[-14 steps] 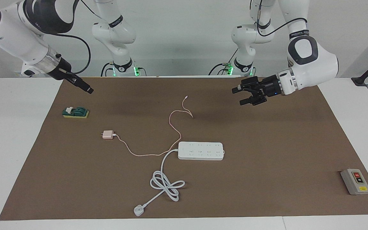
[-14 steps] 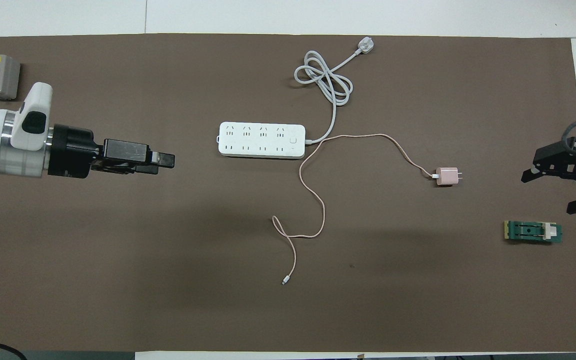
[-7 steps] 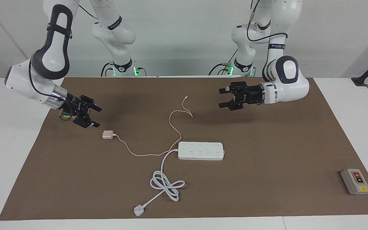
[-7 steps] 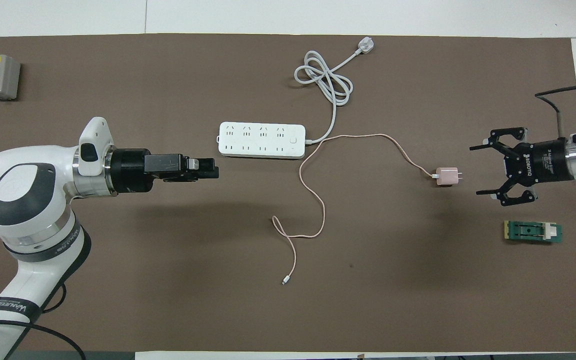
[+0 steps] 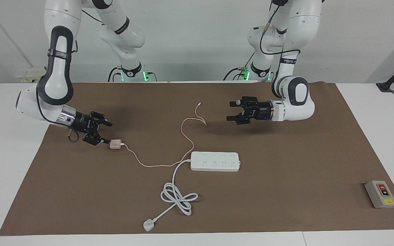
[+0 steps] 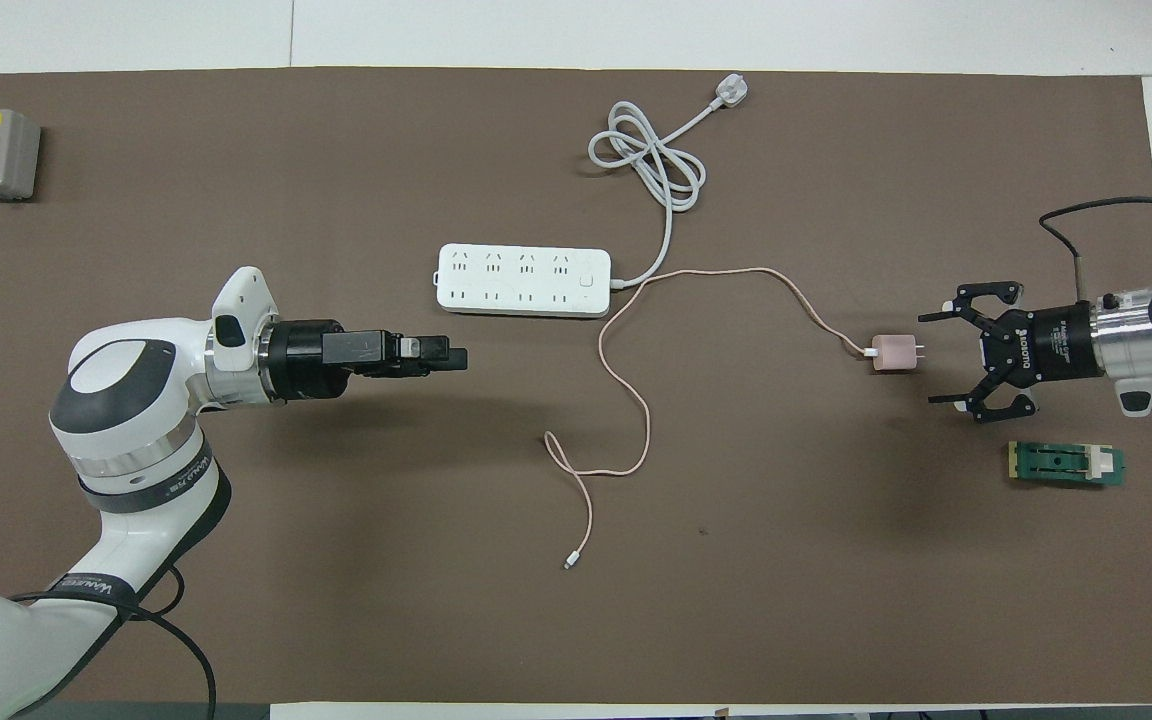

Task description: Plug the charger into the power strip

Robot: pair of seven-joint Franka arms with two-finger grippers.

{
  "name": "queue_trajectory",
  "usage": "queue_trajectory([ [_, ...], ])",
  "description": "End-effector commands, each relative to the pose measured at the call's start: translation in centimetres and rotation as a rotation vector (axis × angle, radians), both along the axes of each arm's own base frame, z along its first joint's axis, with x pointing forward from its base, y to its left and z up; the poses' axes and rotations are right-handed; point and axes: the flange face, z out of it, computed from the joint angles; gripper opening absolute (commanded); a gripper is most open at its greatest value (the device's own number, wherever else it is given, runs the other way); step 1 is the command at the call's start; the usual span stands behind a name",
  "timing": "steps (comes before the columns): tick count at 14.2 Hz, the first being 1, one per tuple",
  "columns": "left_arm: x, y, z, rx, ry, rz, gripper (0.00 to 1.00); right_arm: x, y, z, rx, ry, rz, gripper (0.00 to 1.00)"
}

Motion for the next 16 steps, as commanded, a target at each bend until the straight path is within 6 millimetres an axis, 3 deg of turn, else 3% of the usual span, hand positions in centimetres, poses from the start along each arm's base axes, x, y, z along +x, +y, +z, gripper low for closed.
queue_trajectory([
  [1, 0.0, -0.6, 0.1, 0.011, 0.023, 0.019, 1.00, -0.3, -1.3, -2.4, 0.031, -0.065, 0.010, 1.00],
  [6, 0.6, -1.3, 0.2, 0.047, 0.078, 0.043, 1.00, -0.6, -1.4, -4.1, 0.017, -0.069, 0.002, 1.00],
  [9, 0.1, -3.8, 0.4, 0.022, 0.088, 0.047, 1.00, -0.5, -1.3, -4.5, -0.001, -0.075, -0.010, 1.00],
  [14, -0.1, -4.6, 0.5, 0.006, 0.115, 0.048, 1.00, -0.8, -0.5, -5.3, -0.013, -0.091, -0.022, 1.00],
  [15, -0.3, -4.7, 0.4, 0.007, 0.118, 0.046, 1.00, -1.0, -0.4, -5.5, -0.010, -0.095, -0.019, 0.96],
  [16, -0.3, -4.6, 0.4, 0.006, 0.118, 0.046, 1.00, -1.0, -0.4, -5.5, -0.007, -0.094, -0.023, 0.74],
])
